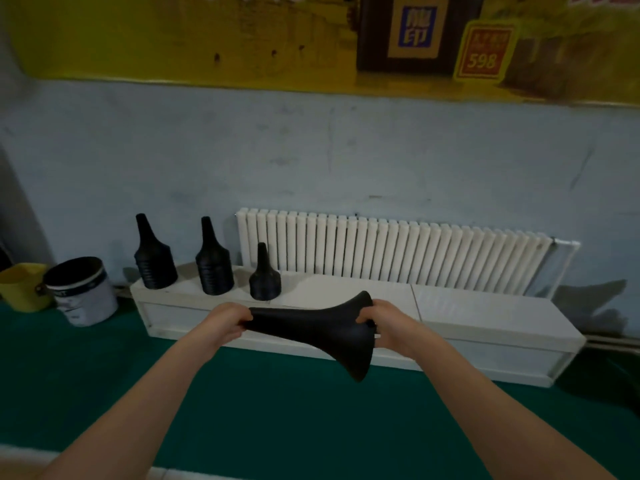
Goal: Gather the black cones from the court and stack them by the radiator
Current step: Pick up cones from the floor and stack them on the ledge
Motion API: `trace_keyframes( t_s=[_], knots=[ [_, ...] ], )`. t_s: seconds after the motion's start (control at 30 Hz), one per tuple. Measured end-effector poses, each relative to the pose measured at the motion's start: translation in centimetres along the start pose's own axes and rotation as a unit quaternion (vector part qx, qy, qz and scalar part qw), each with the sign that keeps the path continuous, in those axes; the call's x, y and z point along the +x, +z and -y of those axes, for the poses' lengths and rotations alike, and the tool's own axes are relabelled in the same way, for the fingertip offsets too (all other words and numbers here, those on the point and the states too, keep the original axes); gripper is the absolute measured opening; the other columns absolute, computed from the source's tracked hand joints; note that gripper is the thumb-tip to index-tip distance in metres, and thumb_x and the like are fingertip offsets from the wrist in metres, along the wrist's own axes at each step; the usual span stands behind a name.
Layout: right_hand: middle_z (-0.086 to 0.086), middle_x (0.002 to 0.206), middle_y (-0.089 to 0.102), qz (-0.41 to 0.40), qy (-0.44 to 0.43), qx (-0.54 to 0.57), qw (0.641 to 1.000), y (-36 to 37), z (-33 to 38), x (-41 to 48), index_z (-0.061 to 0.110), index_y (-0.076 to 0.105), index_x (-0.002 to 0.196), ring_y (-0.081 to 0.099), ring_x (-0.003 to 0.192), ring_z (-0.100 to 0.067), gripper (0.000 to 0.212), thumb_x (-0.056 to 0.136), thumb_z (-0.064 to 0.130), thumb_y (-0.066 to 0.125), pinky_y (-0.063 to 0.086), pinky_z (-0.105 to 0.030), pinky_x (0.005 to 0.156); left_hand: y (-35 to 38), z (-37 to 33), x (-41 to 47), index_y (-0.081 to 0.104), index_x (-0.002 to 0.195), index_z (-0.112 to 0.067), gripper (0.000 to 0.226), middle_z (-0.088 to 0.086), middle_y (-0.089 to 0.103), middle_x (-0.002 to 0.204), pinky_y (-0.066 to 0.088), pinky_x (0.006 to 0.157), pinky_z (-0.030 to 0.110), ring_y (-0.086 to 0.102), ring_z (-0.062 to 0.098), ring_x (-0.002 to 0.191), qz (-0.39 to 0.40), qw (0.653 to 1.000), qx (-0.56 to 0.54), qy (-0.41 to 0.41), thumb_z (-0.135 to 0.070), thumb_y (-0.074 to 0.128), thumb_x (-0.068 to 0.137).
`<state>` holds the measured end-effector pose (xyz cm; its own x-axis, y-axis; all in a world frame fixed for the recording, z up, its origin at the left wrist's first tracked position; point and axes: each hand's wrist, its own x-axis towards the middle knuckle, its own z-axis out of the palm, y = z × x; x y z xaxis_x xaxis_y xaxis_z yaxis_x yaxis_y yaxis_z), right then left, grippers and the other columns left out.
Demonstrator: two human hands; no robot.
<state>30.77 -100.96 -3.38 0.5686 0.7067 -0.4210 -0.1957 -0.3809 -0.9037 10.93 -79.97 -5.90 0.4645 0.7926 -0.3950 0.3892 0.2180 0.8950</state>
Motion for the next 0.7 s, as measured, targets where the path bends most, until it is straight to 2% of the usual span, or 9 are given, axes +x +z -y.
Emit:
trace_keyframes(
  t_s=[0.13,0.3,0.37,0.47,0.53,0.6,0.63,0.7],
  knots=[
    [-0.013,0.102,0.055,0.013,0.004,-0.008,1.0,1.7,3.3,7.3,0.005,0.05,0.122,0.056,0.094,-0.026,0.037,0.085,0.002,0.051,0.05,-0.032,0.065,-1.5,-2.2,6.2,0.057,0.094,-0.005,0.006,0.014,0.054,0.092,0.045,0.07,0.023,0.053,0.022,0.086,0.003,1.0,-0.003,0.001,-0.005,0.052,0.091],
    [-0.014,0.103,0.057,0.021,0.008,-0.025,0.999,2.3,6.7,16.8,0.006,0.051,0.121,0.057,0.098,-0.027,0.036,0.085,0.003,0.052,0.051,-0.033,0.067,-1.2,-4.8,15.0,0.059,0.083,-0.007,0.011,0.015,0.053,0.091,0.044,0.072,0.026,0.051,0.026,0.09,-0.004,1.0,0.007,-0.009,-0.001,0.052,0.09],
    [-0.015,0.104,0.058,0.03,0.006,-0.025,0.999,2.1,8.4,20.7,0.006,0.051,0.122,0.057,0.097,-0.026,0.036,0.086,0.003,0.052,0.051,-0.032,0.067,-0.8,-6.0,18.7,0.059,0.093,-0.003,0.007,0.016,0.052,0.091,0.044,0.07,0.025,0.052,0.025,0.086,-0.014,1.0,-0.008,-0.016,-0.001,0.052,0.09],
    [-0.015,0.109,0.058,0.048,-0.007,-0.036,0.998,1.5,11.6,27.5,0.007,0.049,0.124,0.057,0.1,-0.026,0.038,0.086,0.004,0.053,0.052,-0.032,0.069,-0.4,-8.9,25.1,0.055,0.108,-0.003,0.017,0.019,0.054,0.102,0.047,0.071,0.026,0.054,0.025,0.087,-0.019,0.999,-0.034,-0.029,-0.002,0.053,0.091],
    [-0.014,0.105,0.058,0.054,-0.011,-0.043,0.998,1.4,13.7,31.8,0.007,0.049,0.123,0.057,0.098,-0.025,0.037,0.086,0.004,0.052,0.052,-0.032,0.07,-0.5,-11.0,29.0,0.056,0.109,-0.005,0.018,0.021,0.056,0.107,0.048,0.074,0.028,0.057,0.026,0.091,-0.031,0.998,-0.039,-0.031,-0.005,0.055,0.091],
    [-0.013,0.103,0.058,0.069,-0.012,-0.055,0.996,1.8,15.5,36.1,0.006,0.051,0.122,0.057,0.098,-0.025,0.036,0.086,0.004,0.052,0.052,-0.032,0.072,-0.9,-12.9,32.5,0.056,0.107,-0.006,0.015,0.021,0.056,0.108,0.048,0.07,0.027,0.058,0.026,0.087,-0.052,0.997,-0.041,-0.024,-0.006,0.055,0.092],
    [-0.013,0.102,0.058,0.078,-0.012,-0.06,0.995,2.1,16.2,37.9,0.006,0.052,0.119,0.057,0.098,-0.025,0.033,0.086,0.004,0.052,0.052,-0.032,0.073,-1.3,-13.5,34.1,0.057,0.109,-0.005,0.017,0.02,0.055,0.106,0.047,0.066,0.026,0.057,0.026,0.084,-0.068,0.997,-0.035,-0.015,-0.007,0.056,0.092],
    [-0.012,0.096,0.057,0.099,-0.003,-0.076,0.992,3.3,17.5,41.8,0.008,0.056,0.109,0.056,0.094,-0.024,0.024,0.086,0.003,0.05,0.052,-0.031,0.074,-2.4,-14.8,37.9,0.056,0.116,-0.006,0.024,0.018,0.056,0.106,0.047,0.071,0.03,0.055,0.027,0.088,-0.096,0.995,-0.017,0.008,-0.01,0.058,0.092]
  ],
)
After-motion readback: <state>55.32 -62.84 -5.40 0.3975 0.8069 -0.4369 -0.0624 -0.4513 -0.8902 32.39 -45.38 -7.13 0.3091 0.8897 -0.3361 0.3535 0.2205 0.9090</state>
